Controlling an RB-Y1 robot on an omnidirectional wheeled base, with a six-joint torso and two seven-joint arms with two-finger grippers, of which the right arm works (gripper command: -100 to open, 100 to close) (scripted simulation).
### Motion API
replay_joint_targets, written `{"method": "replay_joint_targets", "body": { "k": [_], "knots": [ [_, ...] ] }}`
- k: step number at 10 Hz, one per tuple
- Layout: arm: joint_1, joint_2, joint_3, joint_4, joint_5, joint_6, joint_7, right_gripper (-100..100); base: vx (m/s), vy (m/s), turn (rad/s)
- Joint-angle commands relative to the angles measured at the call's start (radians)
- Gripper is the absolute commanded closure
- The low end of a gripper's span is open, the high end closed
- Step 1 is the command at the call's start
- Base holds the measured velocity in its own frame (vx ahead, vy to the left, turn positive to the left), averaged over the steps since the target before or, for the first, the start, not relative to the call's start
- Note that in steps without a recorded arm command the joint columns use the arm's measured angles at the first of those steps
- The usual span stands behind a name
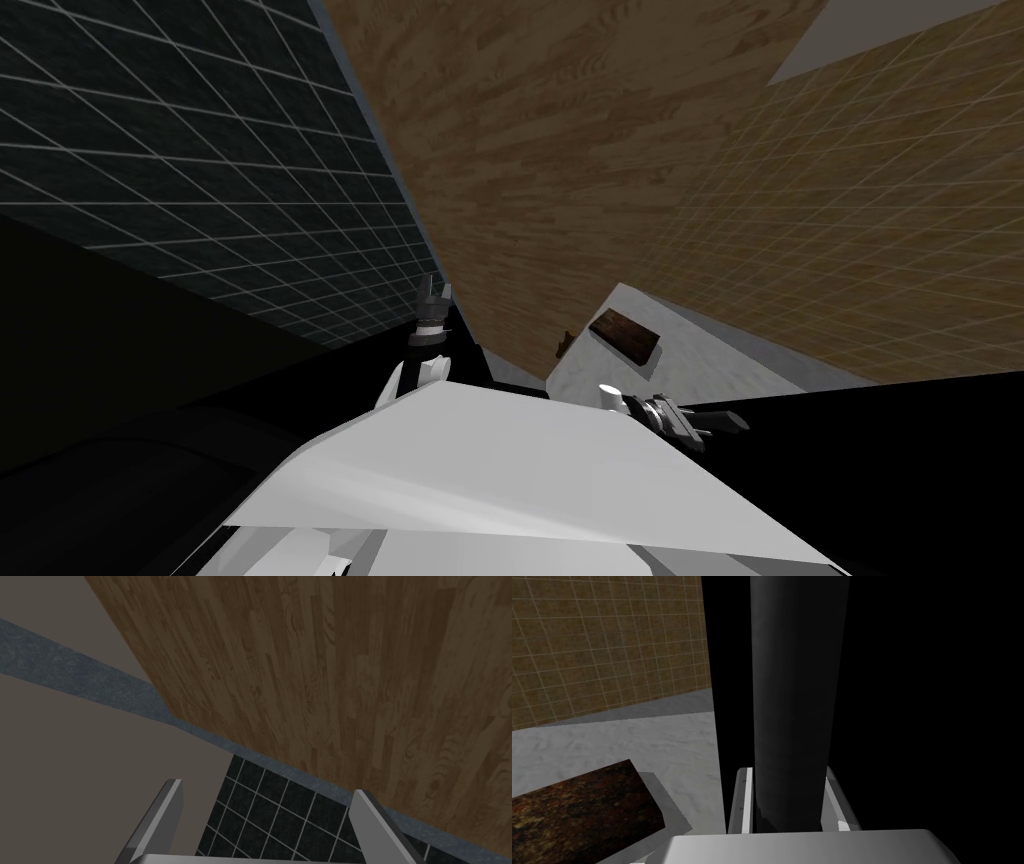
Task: Push the door open
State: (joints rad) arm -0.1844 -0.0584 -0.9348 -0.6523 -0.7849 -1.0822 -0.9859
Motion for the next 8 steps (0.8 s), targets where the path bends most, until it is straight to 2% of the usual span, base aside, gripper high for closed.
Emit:
{"method": "replay_joint_targets", "body": {
  "k": [1,2,3,5,7,8],
  "knots": [
    [0.005,-0.001,-0.024,-0.015,-0.01,-0.038,0.01,100,-0.007,-0.086,0.071],
    [0.005,-0.001,-0.024,0.007,-0.01,-0.038,0.01,100,0.006,-0.073,0.033],
    [0.005,-0.001,-0.024,-0.015,-0.01,-0.038,0.01,100,0.007,-0.028,-0.009],
    [0.005,-0.001,-0.024,-0.015,-0.01,-0.038,0.01,100,0.0,-0.001,-0.01],
    [-0.006,0.0,-0.045,-0.008,-0.023,-0.061,0.02,100,-0.006,-0.056,0.061],
    [-0.006,0.0,-0.045,-0.008,-0.023,-0.061,0.02,100,0.004,-0.054,0.035]
  ]
}}
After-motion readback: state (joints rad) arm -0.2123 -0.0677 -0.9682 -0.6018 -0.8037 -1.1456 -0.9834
